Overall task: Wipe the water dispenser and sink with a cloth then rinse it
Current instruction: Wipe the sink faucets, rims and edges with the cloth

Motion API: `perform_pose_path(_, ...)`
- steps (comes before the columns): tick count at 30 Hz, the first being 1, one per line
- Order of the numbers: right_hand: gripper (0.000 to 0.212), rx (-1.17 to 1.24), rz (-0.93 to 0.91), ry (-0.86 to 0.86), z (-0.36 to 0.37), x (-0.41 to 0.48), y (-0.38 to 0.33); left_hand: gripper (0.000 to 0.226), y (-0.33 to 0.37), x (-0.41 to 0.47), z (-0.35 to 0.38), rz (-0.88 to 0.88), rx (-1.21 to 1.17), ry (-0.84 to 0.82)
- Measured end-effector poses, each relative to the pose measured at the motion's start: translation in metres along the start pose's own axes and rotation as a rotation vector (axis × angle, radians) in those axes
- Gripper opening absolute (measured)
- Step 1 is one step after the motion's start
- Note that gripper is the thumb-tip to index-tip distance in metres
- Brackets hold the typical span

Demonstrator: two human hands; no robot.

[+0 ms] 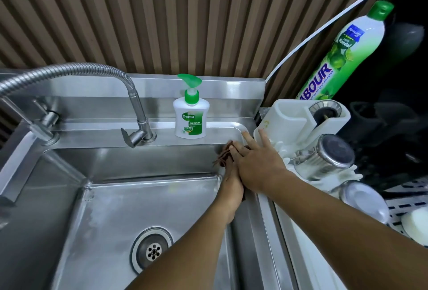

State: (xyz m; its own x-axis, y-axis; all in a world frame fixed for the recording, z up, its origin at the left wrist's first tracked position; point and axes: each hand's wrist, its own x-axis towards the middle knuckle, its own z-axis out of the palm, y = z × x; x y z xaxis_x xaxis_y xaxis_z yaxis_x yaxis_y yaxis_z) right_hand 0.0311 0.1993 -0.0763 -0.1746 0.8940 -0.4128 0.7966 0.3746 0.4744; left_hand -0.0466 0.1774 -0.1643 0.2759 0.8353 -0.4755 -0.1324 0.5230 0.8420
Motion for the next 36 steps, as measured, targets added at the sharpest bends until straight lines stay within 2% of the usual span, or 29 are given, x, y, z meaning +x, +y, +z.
perform_pose_path(7, 0.059, -0.009, 0.030, -0.022, -0.001, -0.024, -0.008, 0.058, -0.024, -0.010, 0.009, 0.020, -0.045, 0.045)
perform_pose_path(8, 0.059, -0.003, 0.040, -0.028, -0.002, -0.029, -0.010, 0.062, -0.024, -0.014, 0.010, 0.018, -0.050, 0.037)
perform_pose_path(11, 0.060, 0.021, 0.058, -0.043, -0.001, -0.043, -0.016, 0.101, -0.026, -0.028, 0.012, 0.019, -0.044, -0.009)
perform_pose_path(12, 0.060, 0.024, 0.064, -0.046, 0.000, -0.048, -0.018, 0.102, -0.026, -0.034, 0.013, 0.009, -0.038, -0.022)
perform_pose_path(15, 0.061, 0.032, 0.086, -0.059, 0.003, -0.063, -0.027, 0.074, -0.033, -0.048, 0.014, 0.005, -0.056, -0.044)
perform_pose_path(17, 0.062, 0.048, 0.105, -0.062, 0.006, -0.076, -0.034, 0.064, -0.037, -0.062, 0.014, -0.002, -0.067, -0.044)
perform_pose_path(19, 0.061, 0.072, 0.136, -0.052, 0.012, -0.090, -0.041, 0.076, -0.043, -0.076, 0.016, -0.032, -0.069, -0.048)
perform_pose_path(21, 0.062, 0.070, 0.166, -0.044, 0.019, -0.104, -0.050, 0.105, -0.056, -0.084, 0.016, -0.083, -0.112, -0.049)
perform_pose_path(22, 0.064, 0.051, 0.177, -0.046, 0.022, -0.111, -0.055, 0.107, -0.058, -0.091, 0.015, -0.112, -0.120, -0.063)
perform_pose_path(25, 0.072, -0.009, 0.199, -0.058, 0.025, -0.130, -0.072, 0.068, -0.053, -0.117, 0.016, -0.170, -0.165, -0.116)
perform_pose_path(26, 0.074, -0.013, 0.201, -0.060, 0.026, -0.135, -0.076, 0.061, -0.048, -0.125, 0.017, -0.181, -0.165, -0.130)
perform_pose_path(36, 0.082, 0.053, 0.279, -0.051, 0.044, -0.183, -0.107, 0.060, -0.063, -0.174, 0.011, -0.216, -0.167, -0.238)
